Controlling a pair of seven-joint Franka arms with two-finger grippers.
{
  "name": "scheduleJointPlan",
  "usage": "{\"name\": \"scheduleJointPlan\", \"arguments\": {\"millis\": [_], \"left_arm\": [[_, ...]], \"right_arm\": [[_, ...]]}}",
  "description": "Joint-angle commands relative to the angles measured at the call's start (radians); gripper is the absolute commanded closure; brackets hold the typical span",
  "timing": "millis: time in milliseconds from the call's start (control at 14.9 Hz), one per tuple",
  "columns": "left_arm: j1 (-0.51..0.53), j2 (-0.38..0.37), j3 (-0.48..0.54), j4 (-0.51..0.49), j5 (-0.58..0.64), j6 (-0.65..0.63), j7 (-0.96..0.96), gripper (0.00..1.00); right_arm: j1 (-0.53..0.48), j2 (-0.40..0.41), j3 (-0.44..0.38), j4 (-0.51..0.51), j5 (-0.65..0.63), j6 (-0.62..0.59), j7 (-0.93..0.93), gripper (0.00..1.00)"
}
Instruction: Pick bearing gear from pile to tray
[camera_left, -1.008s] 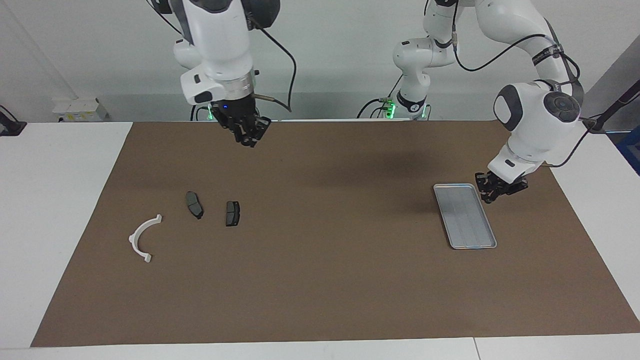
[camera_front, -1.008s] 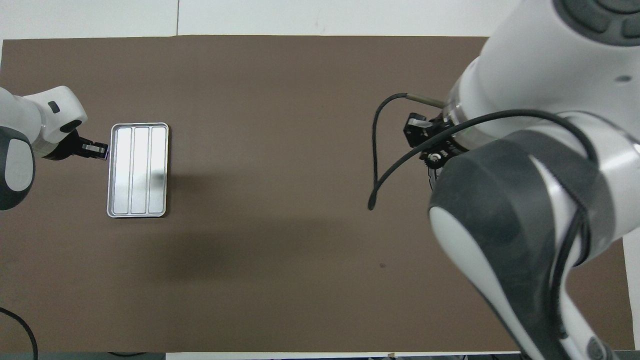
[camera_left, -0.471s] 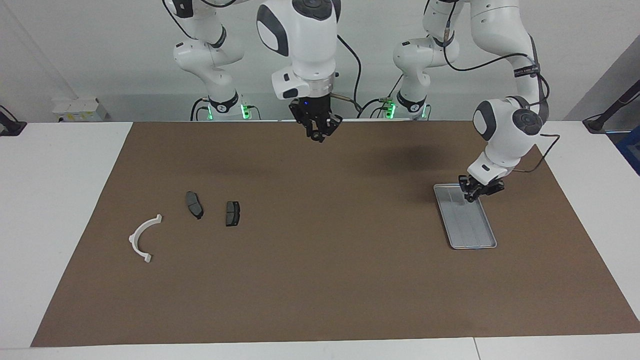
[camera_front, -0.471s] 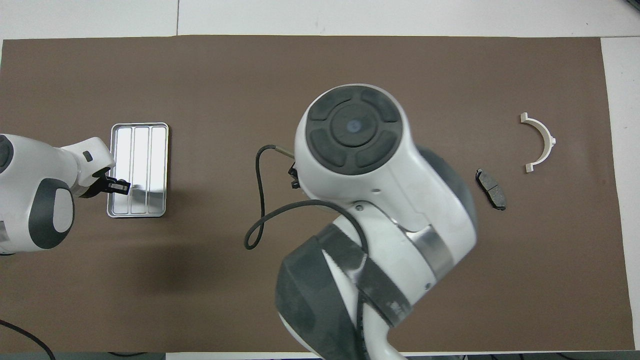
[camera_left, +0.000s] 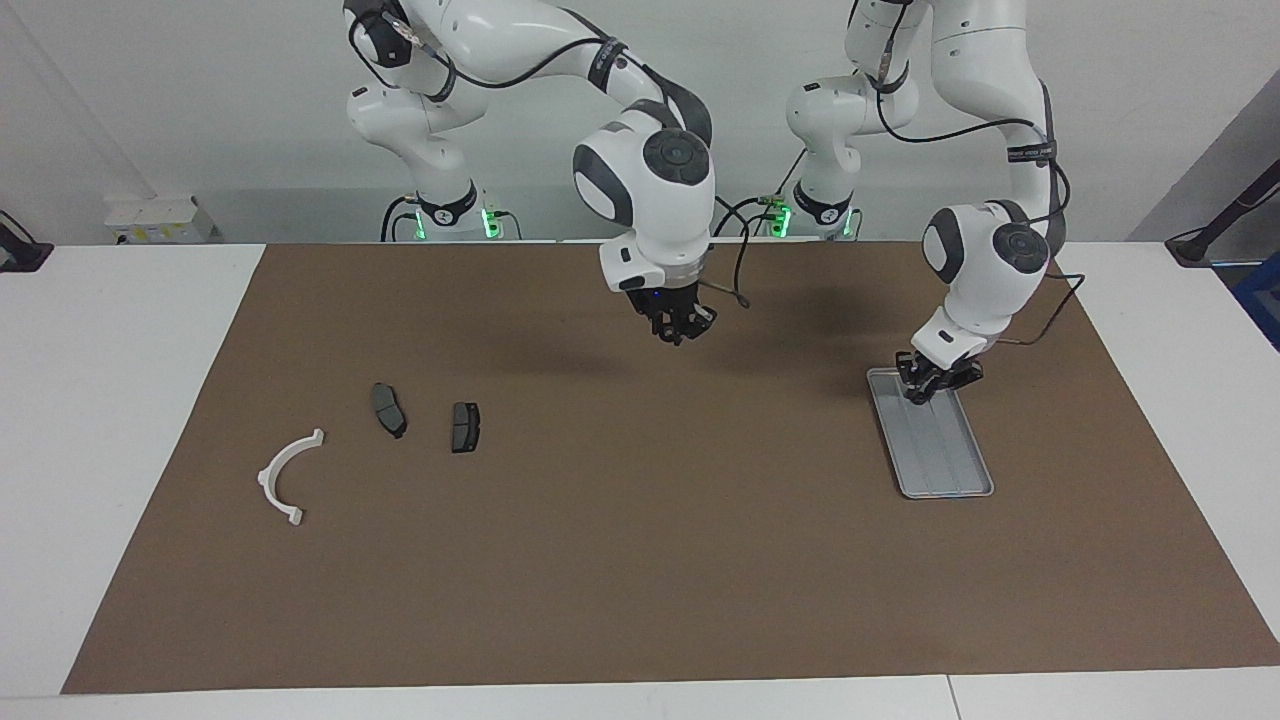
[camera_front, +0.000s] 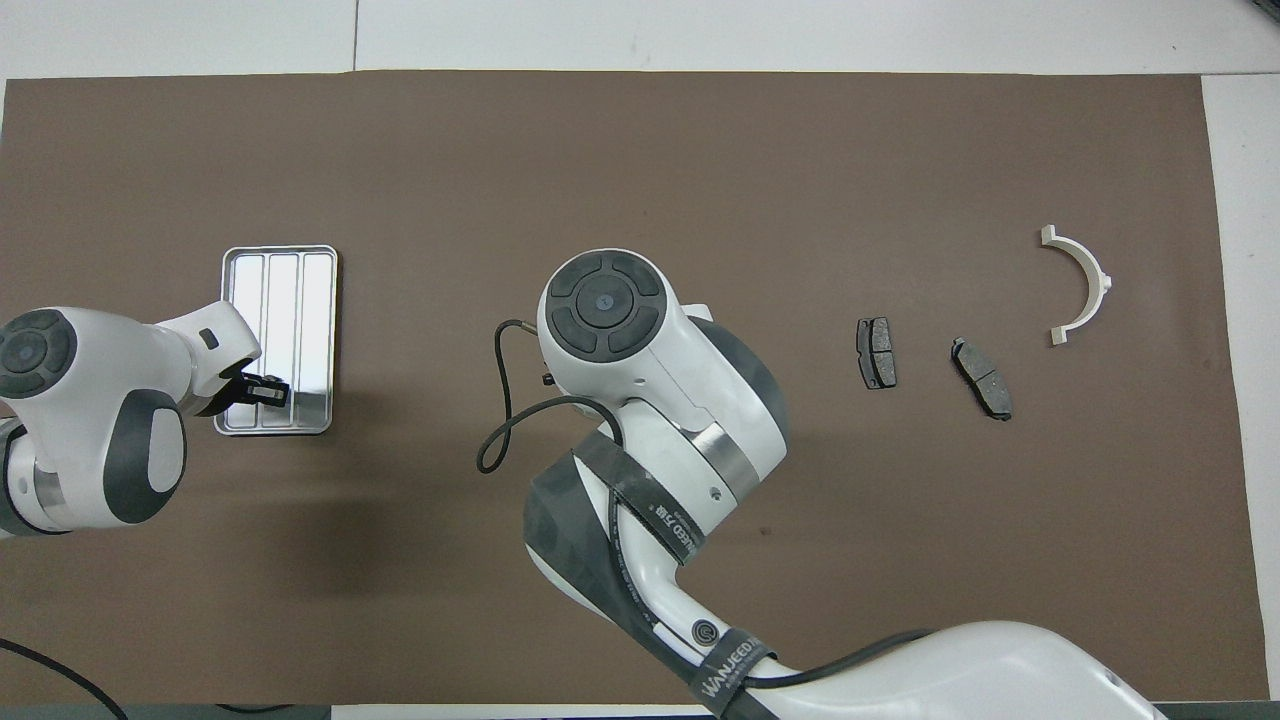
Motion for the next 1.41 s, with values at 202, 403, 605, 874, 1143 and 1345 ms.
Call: {"name": "scheduleJointPlan", "arguments": {"millis": [202,403,605,874,1143,1345], "left_arm": [[-0.015,-0.031,0.005,-0.035,-0.014,0.023,0.001,0.09],[-0.01,-0.025,0.006,0.036,-0.014,-0.059,0.068,0.0],[-0.024,-0.009,0.0,0.207,-0.024,-0.215,0.02,0.0],[-0.102,0.021,0.002,0.304,-0.035,-0.267,-0.119,0.0],[-0.118,0.017,0.002,0.298,-0.037,-0.269,-0.143,0.0],[-0.18,0.017,0.002,0.289,-0.035,-0.235,-0.273,0.0]], "right_arm": [[0.034,0.162,0.002,-0.013,-0.154,0.192,0.143,1.0],[0.026,0.176,0.0,-0.027,-0.154,0.237,0.143,1.0],[0.02,0.184,-0.001,-0.041,-0.156,0.252,0.143,1.0],[0.01,0.178,-0.004,-0.017,-0.154,0.226,0.148,0.0],[-0.09,0.167,-0.004,0.077,-0.148,0.16,0.088,0.0],[-0.209,0.104,0.002,0.082,-0.119,0.129,-0.112,0.0]]}}
